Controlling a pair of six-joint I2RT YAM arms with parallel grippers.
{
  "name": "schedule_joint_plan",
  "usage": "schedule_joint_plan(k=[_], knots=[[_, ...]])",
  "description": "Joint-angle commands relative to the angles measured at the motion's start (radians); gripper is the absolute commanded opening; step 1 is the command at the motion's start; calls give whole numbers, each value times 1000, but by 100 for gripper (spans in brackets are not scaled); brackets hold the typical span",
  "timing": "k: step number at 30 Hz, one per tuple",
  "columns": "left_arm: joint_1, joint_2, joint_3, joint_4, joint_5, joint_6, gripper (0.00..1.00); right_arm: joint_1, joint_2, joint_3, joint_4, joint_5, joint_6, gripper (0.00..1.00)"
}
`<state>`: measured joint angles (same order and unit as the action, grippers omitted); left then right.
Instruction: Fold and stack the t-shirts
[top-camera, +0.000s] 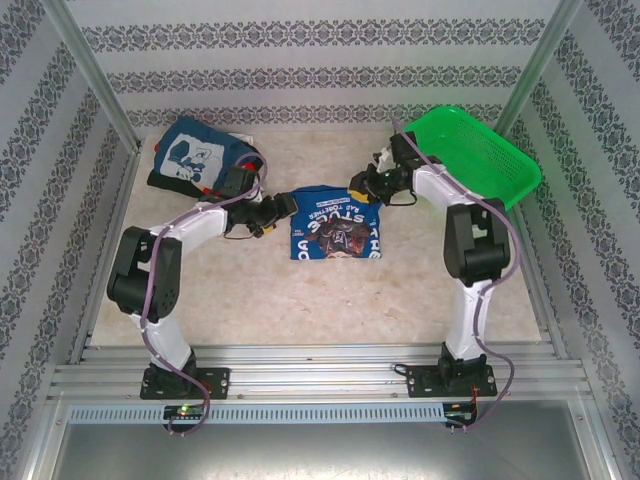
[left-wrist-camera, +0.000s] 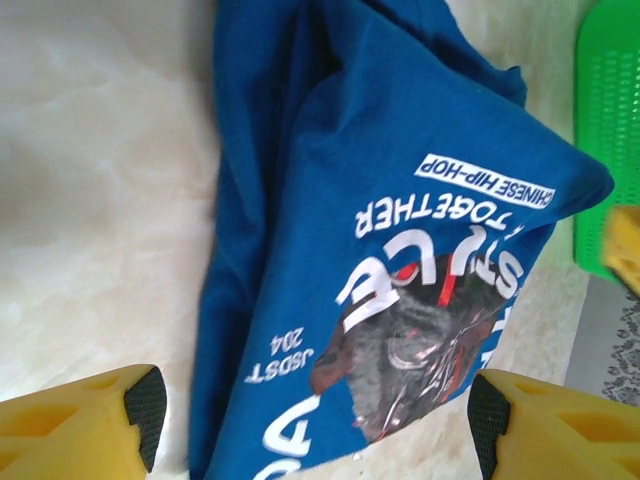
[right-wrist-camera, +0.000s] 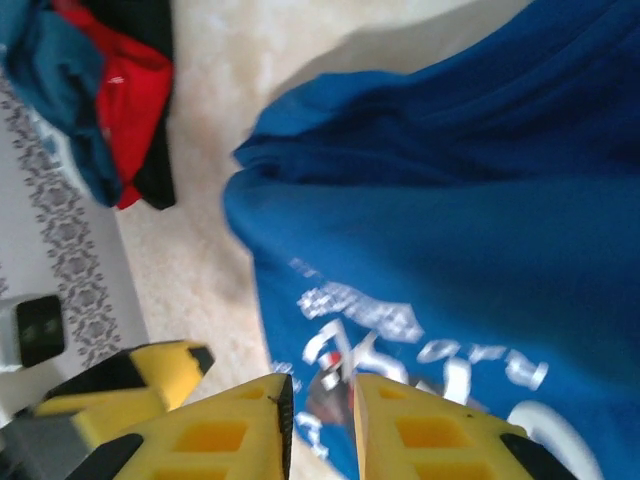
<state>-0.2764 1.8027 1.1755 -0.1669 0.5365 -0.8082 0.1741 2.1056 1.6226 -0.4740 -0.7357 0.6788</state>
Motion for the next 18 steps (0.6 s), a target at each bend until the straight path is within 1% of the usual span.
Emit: schedule_joint_plan(k=[1, 3, 5, 6, 9, 11, 13, 15, 17, 18], knots=[[-36, 43, 66, 185, 16, -56, 80, -9, 52, 81, 17, 22, 0, 25], [-53, 87, 105, 189, 9, -62, 80, -22, 98, 118, 12, 25, -5, 26], [-55, 113, 108, 204, 2, -83, 80, -33, 145, 166, -6, 29, -16, 27], [-56, 113, 102, 192, -19, -83, 80, -39, 177, 203, -30, 30, -27, 27], [-54, 89, 83, 116, -89, -57, 82, -53, 254, 291, -79, 36, -50, 29], [-53, 78, 82, 56, -115, -36, 83, -61, 300, 346, -120, 42, -58, 29], [-54, 74, 87, -9, -132, -14, 84, -62, 326, 383, -125, 26, -54, 32], [-55, 62, 76, -88, -175, 7, 84, -55, 345, 430, -168, 31, -75, 32], [-56, 41, 40, -105, -202, 5, 85, -50, 349, 455, -197, 37, -99, 33], [-56, 38, 19, -73, -191, -5, 86, -50, 347, 464, -214, 44, -113, 34]])
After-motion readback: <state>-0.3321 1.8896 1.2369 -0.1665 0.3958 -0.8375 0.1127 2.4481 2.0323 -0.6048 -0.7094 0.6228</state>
